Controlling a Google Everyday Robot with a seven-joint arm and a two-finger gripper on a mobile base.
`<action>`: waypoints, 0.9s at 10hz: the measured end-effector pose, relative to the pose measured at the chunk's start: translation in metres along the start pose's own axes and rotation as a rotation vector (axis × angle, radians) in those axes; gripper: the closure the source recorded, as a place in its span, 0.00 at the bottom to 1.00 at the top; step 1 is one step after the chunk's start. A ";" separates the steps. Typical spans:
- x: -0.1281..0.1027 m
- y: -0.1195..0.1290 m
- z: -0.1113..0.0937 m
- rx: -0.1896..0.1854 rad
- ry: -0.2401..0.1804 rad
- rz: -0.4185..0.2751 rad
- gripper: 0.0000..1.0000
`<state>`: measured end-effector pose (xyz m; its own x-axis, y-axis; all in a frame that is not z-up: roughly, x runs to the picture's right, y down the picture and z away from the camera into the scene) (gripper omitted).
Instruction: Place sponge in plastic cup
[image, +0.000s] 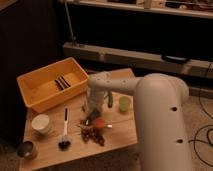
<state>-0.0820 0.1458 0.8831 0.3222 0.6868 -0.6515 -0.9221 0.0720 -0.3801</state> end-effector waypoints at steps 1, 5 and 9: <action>0.000 0.000 0.000 0.001 0.000 0.000 0.89; -0.006 0.017 -0.050 0.010 -0.046 -0.014 0.89; -0.005 0.027 -0.147 -0.010 -0.118 -0.004 0.89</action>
<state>-0.0768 0.0375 0.7797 0.2982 0.7668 -0.5684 -0.9183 0.0680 -0.3900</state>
